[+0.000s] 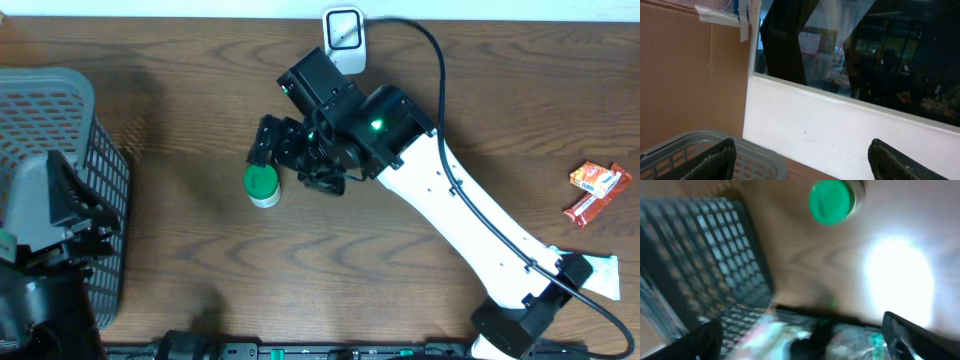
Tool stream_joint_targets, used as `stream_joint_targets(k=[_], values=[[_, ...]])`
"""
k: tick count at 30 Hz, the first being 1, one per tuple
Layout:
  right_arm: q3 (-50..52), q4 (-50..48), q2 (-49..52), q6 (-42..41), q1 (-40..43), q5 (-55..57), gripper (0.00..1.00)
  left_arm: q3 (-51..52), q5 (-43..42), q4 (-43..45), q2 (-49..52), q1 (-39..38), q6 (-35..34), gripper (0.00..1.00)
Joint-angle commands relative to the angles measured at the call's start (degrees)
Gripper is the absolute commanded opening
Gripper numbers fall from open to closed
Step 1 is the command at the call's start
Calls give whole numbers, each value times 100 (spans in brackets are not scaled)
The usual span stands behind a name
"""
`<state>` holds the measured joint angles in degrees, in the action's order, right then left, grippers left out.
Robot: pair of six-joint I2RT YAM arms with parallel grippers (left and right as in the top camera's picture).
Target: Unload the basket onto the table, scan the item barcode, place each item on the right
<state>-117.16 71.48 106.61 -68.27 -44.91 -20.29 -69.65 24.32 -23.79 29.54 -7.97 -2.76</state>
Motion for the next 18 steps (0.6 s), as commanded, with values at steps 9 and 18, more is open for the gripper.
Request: stream_joint_targets(k=[9,18], values=[[-37,-1191,1563,-4450,-57,-577,86,31,35,9,-131,28,52,84],[-37,-1060,2006,-4927,-125,-334,85,31,35,0,-131,28,55,84]])
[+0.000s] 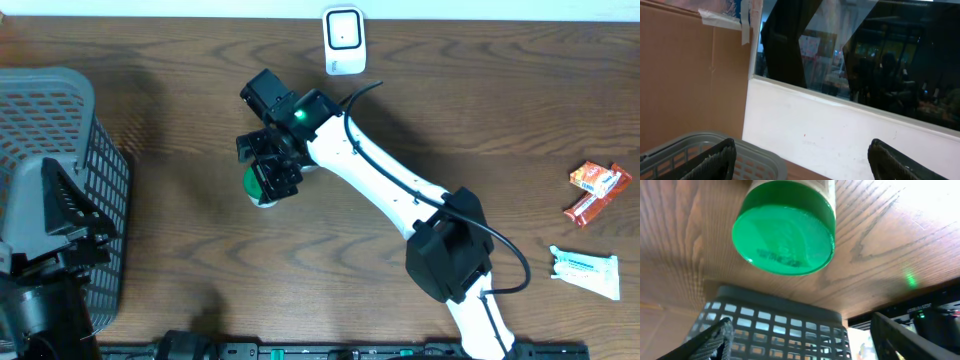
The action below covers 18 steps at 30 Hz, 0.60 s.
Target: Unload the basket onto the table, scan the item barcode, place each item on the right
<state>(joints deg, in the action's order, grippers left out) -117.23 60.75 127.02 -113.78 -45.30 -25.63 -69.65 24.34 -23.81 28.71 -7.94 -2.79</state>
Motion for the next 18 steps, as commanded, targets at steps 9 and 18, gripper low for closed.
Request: stream_joint_targets(k=[9,18], values=[[-28,-227,398,-363,-92,719,97,31,33,-17,-48,26,57,84],[-28,-568,960,-267,-72,608,96,31,35,-103,-48,26,59,85]])
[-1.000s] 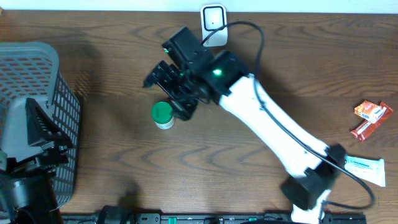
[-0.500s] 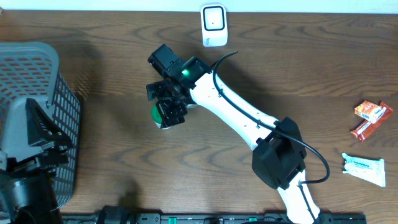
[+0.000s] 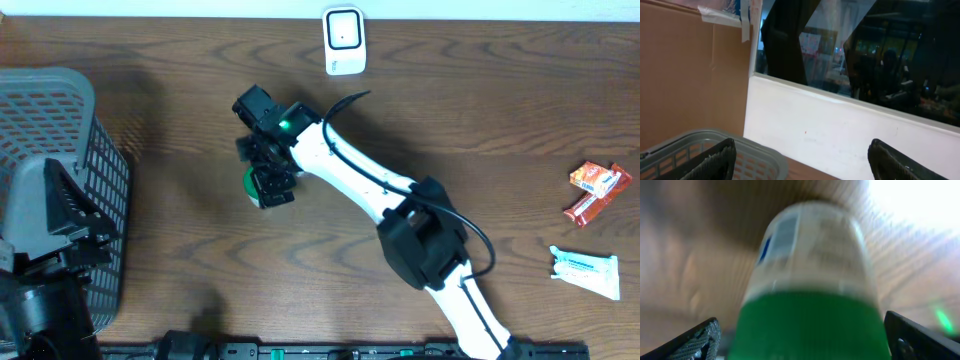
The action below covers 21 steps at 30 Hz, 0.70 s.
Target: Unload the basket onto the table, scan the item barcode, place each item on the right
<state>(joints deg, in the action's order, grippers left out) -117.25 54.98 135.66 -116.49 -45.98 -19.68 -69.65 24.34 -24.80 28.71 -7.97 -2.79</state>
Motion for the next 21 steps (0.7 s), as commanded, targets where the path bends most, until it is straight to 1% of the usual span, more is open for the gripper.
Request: stream_joint_targets(k=[1,2,3,5,6,9,10,13,15,17,18,19,21], values=[[-26,24,101,42,-2,15,93,31,35,-4,-48,28,59,84],[-26,46,101,72,4,17,89,31,35,-4,-48,28,59,85],[-26,85,101,118,7,46,82,31,35,-2,-48,28,59,84],[-28,146,96,352,20,109,64,31,35,-4,-48,28,57,84],[-28,177,96,542,28,98,59,31,35,-4,-48,28,57,85],[-31,437,96,1128,61,94,56,31,35,-4,-48,28,59,85],[-31,546,92,1397,76,94,57,31,35,-2,-48,28,59,85],[-46,817,72,2717,136,98,56,31,35,-4,-48,28,59,84],[-70,883,46,3906,181,98,56,31,35,-2,-48,28,59,84],[-116,894,-13,5624,271,94,58,31,35,-4,-48,28,59,84],[-149,916,-44,6513,317,92,59,31,35,-4,-48,28,59,84],[-197,999,-87,7606,365,46,65,31,35,-4,-48,28,57,85],[-249,1233,-164,9593,442,42,71,31,35,-2,-48,28,57,85]])
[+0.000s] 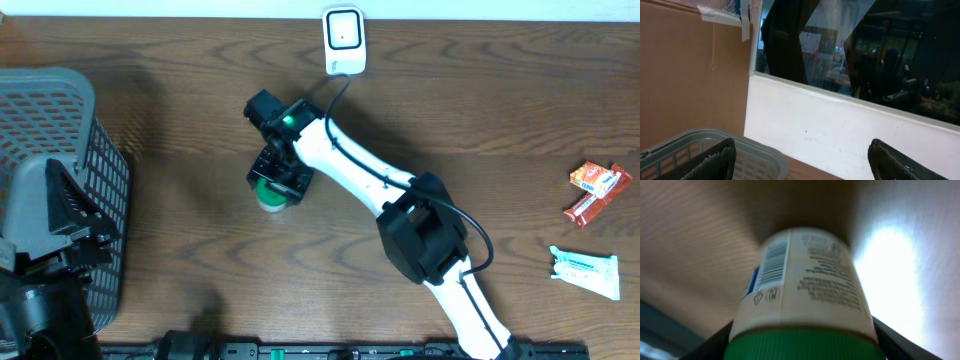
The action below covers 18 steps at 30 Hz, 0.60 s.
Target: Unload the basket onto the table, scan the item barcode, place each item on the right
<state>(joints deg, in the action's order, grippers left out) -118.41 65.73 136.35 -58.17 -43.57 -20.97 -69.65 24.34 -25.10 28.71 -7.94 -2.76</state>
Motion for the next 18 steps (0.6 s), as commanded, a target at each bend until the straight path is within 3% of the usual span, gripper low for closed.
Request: stream_joint_targets(k=[1,3,4,6,8,9,13,18], values=[[-133,278,-262,4686,225,212,74,31,35,28,-48,26,55,85],[-133,490,-267,6041,258,367,76,33,33,26,-48,26,55,84],[-133,566,-267,6594,269,564,71,33,33,28,-48,26,55,85],[-131,697,-264,7099,273,1134,76,33,33,28,-48,26,55,85],[-138,697,-267,7149,271,1967,82,33,35,26,-48,28,57,84],[-153,717,-284,7152,256,2455,99,33,35,26,-48,28,55,85],[-164,710,-343,7149,105,4059,99,33,33,28,-48,28,55,85],[-173,728,-726,7147,-396,5066,99,33,33,28,-48,28,55,84]])
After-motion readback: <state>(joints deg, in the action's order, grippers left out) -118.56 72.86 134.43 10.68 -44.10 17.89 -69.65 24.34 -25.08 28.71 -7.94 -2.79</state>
